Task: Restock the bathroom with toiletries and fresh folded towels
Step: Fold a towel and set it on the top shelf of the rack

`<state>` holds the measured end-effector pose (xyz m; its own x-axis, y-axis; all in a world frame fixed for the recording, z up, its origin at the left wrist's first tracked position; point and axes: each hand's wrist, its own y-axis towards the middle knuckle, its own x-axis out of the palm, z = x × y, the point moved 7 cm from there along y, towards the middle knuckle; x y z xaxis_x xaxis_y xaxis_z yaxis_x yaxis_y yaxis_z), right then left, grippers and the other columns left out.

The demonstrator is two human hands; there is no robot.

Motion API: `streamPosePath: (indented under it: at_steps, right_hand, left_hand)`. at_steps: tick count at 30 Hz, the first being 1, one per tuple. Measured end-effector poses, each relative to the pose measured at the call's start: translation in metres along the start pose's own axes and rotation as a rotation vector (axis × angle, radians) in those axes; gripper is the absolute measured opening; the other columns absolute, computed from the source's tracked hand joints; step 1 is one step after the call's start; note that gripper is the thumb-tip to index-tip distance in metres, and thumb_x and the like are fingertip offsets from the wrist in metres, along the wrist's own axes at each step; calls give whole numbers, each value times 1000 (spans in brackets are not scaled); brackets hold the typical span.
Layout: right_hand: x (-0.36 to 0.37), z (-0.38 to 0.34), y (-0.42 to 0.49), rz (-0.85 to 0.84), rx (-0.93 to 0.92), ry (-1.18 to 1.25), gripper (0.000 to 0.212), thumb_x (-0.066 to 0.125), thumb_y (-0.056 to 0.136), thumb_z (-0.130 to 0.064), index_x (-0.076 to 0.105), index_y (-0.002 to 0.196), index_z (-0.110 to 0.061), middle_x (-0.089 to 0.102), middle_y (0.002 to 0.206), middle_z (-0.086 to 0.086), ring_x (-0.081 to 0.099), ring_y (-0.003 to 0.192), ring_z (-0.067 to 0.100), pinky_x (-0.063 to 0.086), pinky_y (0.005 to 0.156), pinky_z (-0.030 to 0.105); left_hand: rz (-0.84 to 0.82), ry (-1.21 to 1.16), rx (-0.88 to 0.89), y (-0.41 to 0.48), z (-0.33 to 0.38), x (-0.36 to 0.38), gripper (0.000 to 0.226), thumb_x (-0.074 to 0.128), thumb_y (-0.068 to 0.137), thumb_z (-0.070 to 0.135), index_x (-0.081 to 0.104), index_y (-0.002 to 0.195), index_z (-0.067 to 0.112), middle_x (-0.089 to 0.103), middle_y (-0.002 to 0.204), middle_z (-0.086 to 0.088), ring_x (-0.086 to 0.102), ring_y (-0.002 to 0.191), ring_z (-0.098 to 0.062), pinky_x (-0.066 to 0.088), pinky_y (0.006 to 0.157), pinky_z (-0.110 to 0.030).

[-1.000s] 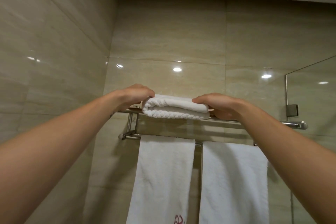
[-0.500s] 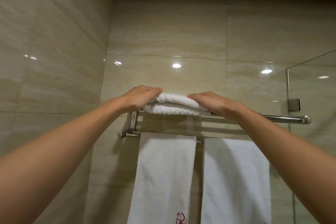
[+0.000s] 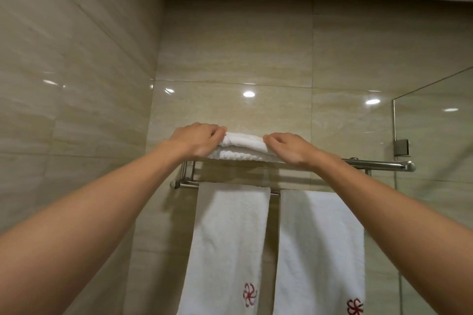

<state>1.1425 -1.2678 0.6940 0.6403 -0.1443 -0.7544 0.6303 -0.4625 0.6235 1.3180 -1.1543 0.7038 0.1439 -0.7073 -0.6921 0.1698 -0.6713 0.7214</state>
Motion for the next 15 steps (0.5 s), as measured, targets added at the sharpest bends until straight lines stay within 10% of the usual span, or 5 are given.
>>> streamPosePath:
  at_steps: [4, 8, 15]
  right_hand:
    - [-9, -11, -21, -7, -56, -35, 40, 35, 103, -40, 61, 121, -15, 64, 111, 5, 57, 97, 22, 46, 86, 36]
    - [-18, -18, -49, 24, -134, -120, 46, 47, 100, -29, 45, 143, -15, 54, 138, 5, 53, 118, 22, 44, 98, 34]
    - [-22, -12, -107, 48, -219, -199, 53, 47, 96, -28, 38, 148, -20, 40, 153, -1, 39, 137, 19, 36, 109, 35]
  left_hand:
    - [7, 7, 45, -17, 8, -3, 35, 21, 102, 50, 52, 91, 38, 61, 96, 9, 57, 89, -20, 43, 70, -36]
    - [27, 95, 77, -38, 23, -7, 47, 37, 102, 43, 42, 145, 24, 49, 147, 1, 48, 129, -24, 41, 104, -42]
    - [0, 249, 172, -83, 69, -2, 59, 43, 100, 40, 25, 154, 26, 21, 163, -2, 19, 150, -20, 15, 123, -40]
